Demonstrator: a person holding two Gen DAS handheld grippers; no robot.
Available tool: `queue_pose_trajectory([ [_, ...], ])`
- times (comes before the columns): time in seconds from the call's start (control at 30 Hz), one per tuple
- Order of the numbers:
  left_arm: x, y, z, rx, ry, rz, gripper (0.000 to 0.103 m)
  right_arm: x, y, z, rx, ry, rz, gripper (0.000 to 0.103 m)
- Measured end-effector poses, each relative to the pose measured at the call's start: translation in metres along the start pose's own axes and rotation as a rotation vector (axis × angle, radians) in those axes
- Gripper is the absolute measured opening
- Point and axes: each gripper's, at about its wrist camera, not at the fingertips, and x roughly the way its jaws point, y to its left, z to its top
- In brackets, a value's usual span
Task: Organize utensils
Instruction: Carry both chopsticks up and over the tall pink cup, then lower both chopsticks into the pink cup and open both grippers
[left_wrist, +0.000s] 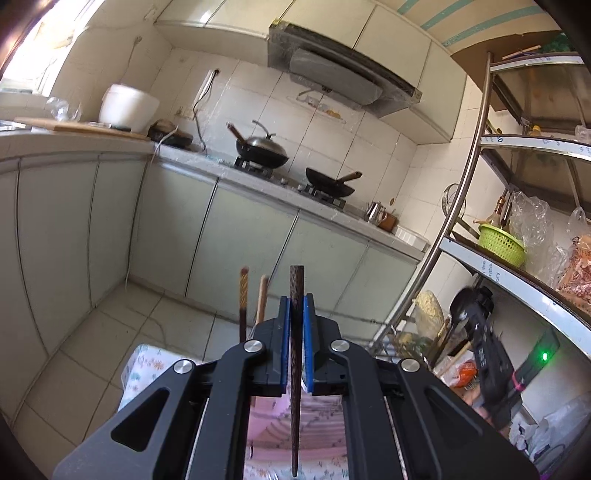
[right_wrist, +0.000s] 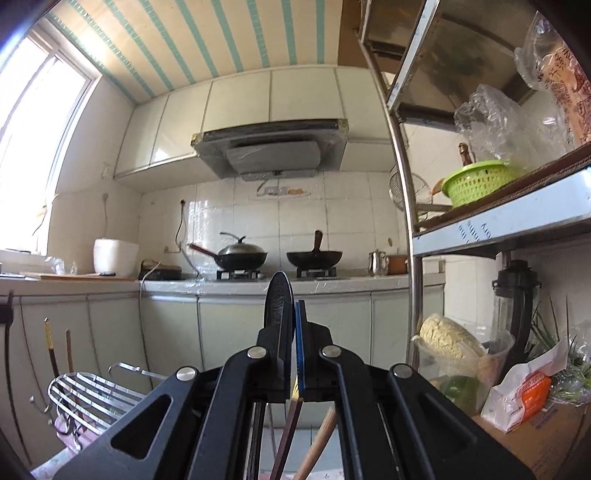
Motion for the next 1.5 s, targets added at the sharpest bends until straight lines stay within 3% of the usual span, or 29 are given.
queue_pose_trajectory([
  [0.23,0.016,-0.015,0.009,0.065,-0.117,0.066,0.006,-0.009,0.002,-0.026,0.039,0.108,0.050,0.002],
  [0.47,0.043,-0.024,-0.004,0.179,-0.207,0.168,0.006,-0.015,0.000,-0.040,0.073,0.179,0.069,0.002],
  [0.7,0.060,-0.020,-0.026,0.199,-0.126,0.185,0.006,-0.018,-0.001,-0.048,0.085,0.231,0.085,0.003],
  [1.17,0.071,0.005,-0.062,0.143,0.044,0.219,0.006,-0.024,0.005,-0.057,0.092,0.293,0.118,0.005],
  [1.37,0.078,0.007,-0.068,0.132,0.106,0.240,0.010,-0.029,0.002,-0.058,0.105,0.307,0.121,0.016],
  [1.43,0.077,0.008,-0.069,0.126,0.115,0.234,0.015,-0.033,0.001,-0.058,0.110,0.299,0.125,0.035],
  [1.5,0.075,0.006,-0.070,0.128,0.118,0.238,0.024,-0.037,-0.001,-0.057,0.119,0.290,0.130,0.036],
])
